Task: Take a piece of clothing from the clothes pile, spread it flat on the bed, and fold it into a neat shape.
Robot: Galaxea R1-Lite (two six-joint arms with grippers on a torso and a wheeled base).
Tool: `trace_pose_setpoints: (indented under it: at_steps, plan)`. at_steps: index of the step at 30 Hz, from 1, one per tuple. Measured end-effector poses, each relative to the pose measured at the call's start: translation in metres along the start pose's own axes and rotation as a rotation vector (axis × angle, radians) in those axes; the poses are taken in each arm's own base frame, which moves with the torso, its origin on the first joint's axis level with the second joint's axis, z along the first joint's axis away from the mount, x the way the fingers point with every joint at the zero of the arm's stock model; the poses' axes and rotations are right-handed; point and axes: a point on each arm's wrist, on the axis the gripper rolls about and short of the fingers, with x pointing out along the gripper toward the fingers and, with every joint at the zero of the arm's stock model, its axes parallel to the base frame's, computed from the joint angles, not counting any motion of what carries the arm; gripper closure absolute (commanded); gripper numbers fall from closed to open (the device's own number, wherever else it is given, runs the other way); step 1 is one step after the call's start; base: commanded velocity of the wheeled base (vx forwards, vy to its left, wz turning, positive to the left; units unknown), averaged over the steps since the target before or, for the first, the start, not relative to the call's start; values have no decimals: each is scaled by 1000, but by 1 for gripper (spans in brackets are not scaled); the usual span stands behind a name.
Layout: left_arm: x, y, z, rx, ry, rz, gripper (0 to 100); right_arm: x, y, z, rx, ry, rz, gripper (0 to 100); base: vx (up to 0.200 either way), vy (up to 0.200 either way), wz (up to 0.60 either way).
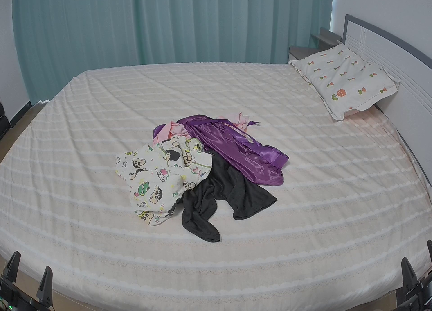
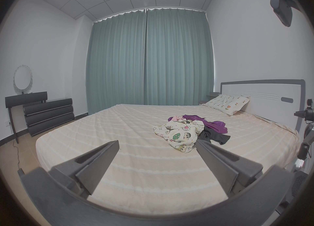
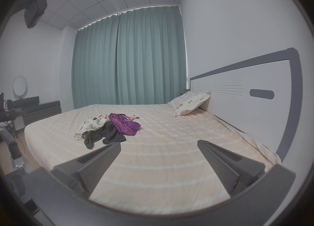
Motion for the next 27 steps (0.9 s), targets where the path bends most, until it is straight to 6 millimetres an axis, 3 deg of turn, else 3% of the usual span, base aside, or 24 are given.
trace_pose_setpoints:
  at_steps: [14, 21, 27]
  plan:
    - [0, 0, 0, 0, 0, 0, 0, 1, 1, 3, -40, 6, -3, 0, 0, 0, 0]
    - [0, 0, 0, 0, 0, 0, 0, -2, 2, 49, -8, -37, 45, 0, 0, 0, 0]
    - [0, 0, 0, 0, 0, 0, 0, 27, 3, 70, 5, 112, 121, 0, 0, 0, 0]
